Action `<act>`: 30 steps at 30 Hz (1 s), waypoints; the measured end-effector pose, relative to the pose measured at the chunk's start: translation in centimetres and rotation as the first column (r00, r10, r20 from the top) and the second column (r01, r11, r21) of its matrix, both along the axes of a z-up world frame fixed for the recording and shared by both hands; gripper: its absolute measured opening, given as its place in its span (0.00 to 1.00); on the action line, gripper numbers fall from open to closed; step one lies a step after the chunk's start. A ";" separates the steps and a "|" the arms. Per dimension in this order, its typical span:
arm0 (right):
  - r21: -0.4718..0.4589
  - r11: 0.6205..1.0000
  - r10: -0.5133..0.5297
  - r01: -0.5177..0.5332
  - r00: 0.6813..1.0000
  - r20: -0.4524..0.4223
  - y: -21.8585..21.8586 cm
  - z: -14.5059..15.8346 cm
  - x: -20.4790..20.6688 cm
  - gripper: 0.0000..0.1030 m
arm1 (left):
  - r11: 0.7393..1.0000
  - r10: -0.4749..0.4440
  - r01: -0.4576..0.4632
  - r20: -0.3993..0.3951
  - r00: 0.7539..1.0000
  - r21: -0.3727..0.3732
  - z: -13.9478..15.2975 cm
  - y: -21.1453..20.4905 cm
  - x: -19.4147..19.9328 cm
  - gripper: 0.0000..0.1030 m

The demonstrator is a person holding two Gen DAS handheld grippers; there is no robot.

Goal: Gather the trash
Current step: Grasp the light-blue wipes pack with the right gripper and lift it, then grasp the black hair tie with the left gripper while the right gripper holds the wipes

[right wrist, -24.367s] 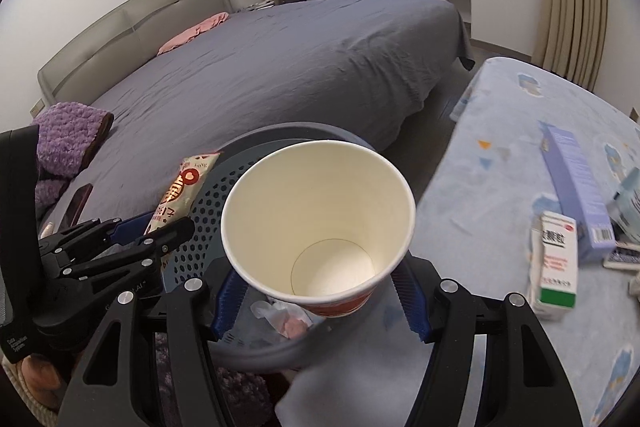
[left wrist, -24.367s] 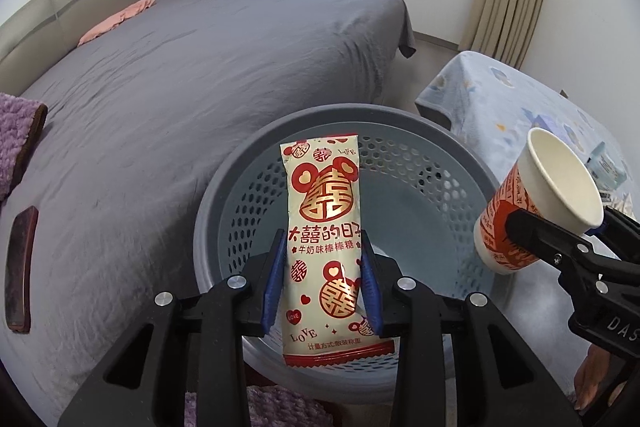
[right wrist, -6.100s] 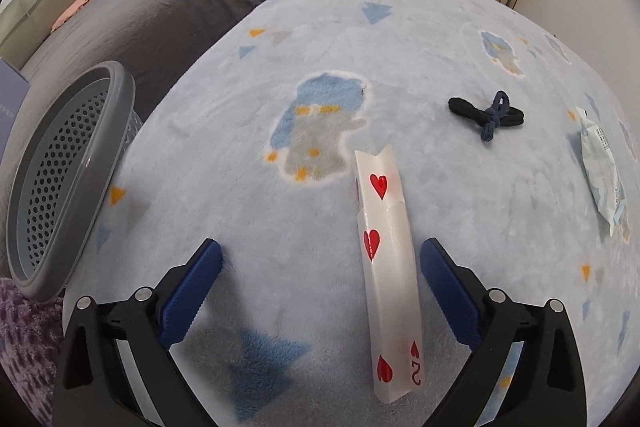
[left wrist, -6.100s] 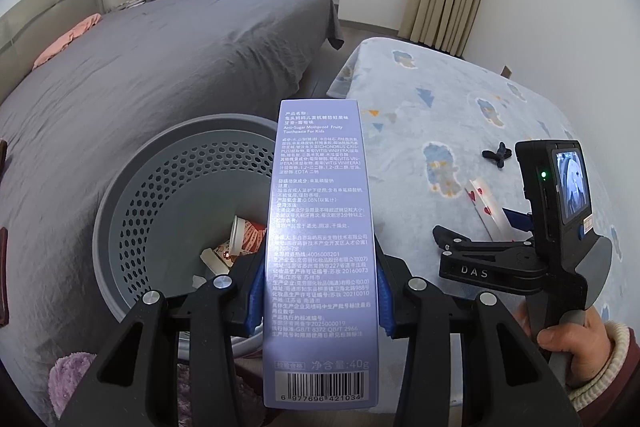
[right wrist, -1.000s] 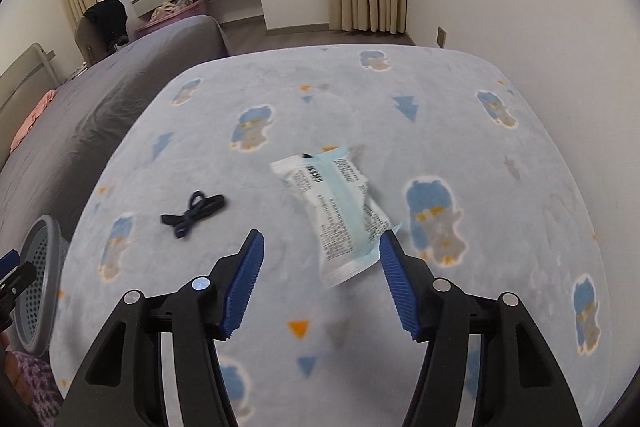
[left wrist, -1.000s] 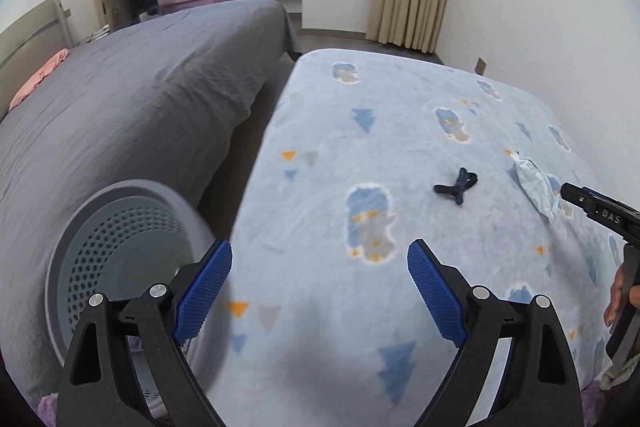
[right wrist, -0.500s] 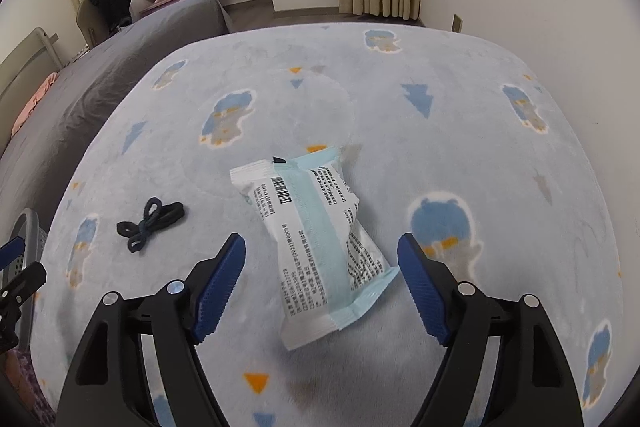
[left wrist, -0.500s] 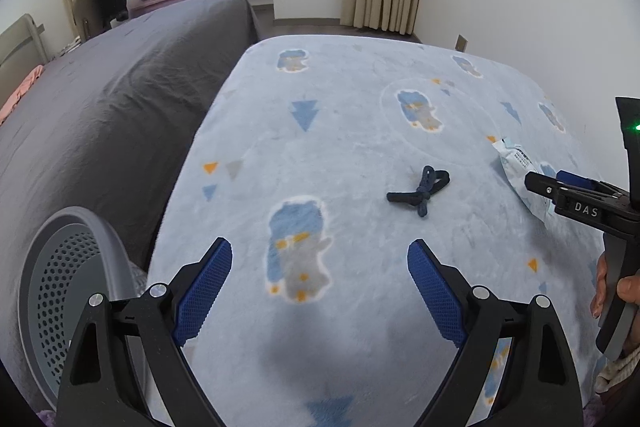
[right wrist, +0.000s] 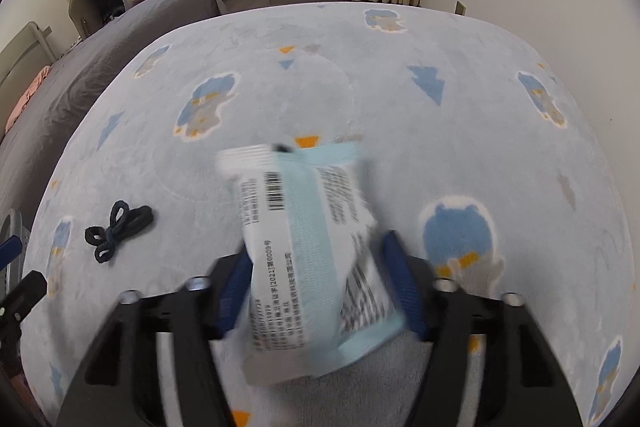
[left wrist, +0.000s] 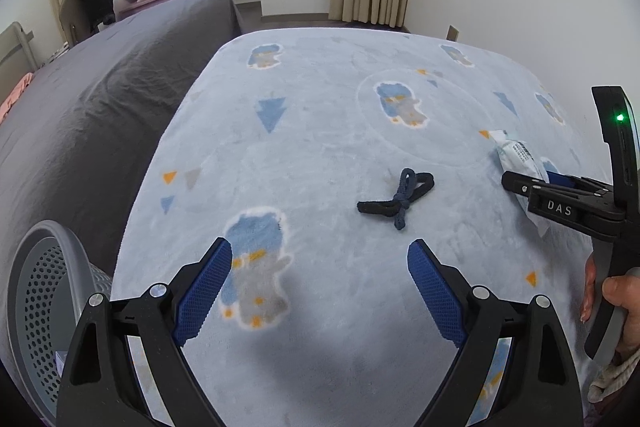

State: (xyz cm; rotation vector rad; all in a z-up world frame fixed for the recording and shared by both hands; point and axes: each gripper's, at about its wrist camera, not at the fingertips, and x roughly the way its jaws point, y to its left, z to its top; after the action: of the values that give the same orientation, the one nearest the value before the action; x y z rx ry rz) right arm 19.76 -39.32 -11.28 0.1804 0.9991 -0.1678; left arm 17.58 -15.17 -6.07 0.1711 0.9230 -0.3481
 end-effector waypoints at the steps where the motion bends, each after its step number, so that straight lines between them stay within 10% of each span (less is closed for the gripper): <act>1: 0.005 1.000 0.006 -0.006 1.000 0.005 0.0 0.1 0.0 0.50 | 1.000 -0.001 0.001 -0.001 1.000 0.001 -0.1 -0.1 0.0 0.85; 24: 0.126 0.992 -0.035 0.020 0.992 0.117 -2.1 3.6 -2.3 0.48 | 0.997 -0.070 0.071 -0.037 0.997 0.022 -3.0 -5.7 3.4 0.85; 30: 0.140 0.990 -0.034 0.015 0.990 0.134 -2.4 4.0 -2.7 0.48 | 0.996 -0.085 0.087 -0.051 0.995 0.037 -4.2 -6.8 4.1 0.72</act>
State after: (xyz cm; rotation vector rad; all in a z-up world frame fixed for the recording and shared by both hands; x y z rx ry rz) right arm 17.06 -41.75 -7.33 0.3278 0.8728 -0.1069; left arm 21.70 -21.97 -10.28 0.2395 0.9734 -0.4157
